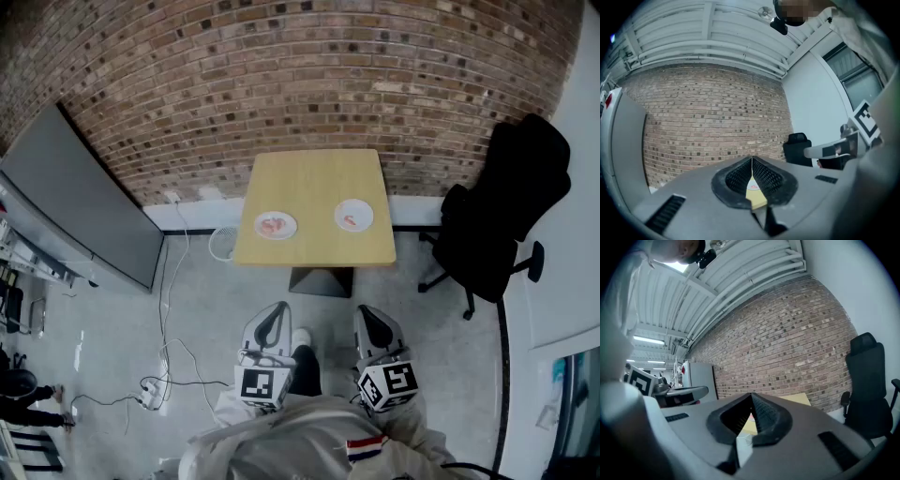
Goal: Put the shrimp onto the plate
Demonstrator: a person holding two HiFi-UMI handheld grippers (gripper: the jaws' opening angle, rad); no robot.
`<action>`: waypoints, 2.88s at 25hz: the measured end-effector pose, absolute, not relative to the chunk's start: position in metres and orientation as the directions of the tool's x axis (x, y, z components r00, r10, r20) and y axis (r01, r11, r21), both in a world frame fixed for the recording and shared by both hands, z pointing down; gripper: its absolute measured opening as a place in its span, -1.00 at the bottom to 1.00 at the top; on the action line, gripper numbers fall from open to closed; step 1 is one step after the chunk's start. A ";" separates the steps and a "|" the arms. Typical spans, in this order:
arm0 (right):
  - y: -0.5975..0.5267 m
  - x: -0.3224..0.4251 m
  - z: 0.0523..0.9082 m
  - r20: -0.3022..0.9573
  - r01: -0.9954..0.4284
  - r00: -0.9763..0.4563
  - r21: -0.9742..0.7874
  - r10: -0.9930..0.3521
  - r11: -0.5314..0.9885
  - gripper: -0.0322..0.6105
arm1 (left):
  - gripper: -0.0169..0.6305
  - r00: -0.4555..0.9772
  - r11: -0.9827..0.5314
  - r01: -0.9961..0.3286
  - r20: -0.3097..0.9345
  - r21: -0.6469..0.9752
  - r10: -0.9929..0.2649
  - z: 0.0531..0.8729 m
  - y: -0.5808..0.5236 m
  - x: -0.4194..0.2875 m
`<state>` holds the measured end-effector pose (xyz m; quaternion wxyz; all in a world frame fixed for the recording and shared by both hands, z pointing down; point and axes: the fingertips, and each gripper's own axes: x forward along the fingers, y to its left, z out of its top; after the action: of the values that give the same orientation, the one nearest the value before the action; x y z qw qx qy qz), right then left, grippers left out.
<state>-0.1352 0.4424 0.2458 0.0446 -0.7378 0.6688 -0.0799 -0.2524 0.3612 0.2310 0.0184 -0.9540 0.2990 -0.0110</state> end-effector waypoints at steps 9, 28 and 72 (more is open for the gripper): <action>0.307 -0.110 0.249 0.108 -0.982 0.089 -0.158 -0.990 -0.105 -0.83 | -0.91 0.810 -0.810 -0.586 0.002 0.006 -0.586 0.242 0.223 -0.228; 0.095 -0.043 0.265 0.202 -0.966 0.119 -0.202 -0.972 -0.161 -0.83 | -0.91 0.796 -0.797 -0.602 0.115 0.051 -0.594 0.275 -0.001 -0.176; 0.046 0.053 0.369 0.325 -0.962 0.036 -0.243 -0.945 -0.121 -0.83 | -0.67 0.654 -0.803 -0.593 0.618 0.063 -0.435 0.491 -0.058 -0.105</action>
<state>0.0528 0.0462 0.3692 -0.0210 -0.7195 0.6628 -0.2062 -0.1052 -0.0584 0.4907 -0.1309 -0.9000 0.2857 -0.3020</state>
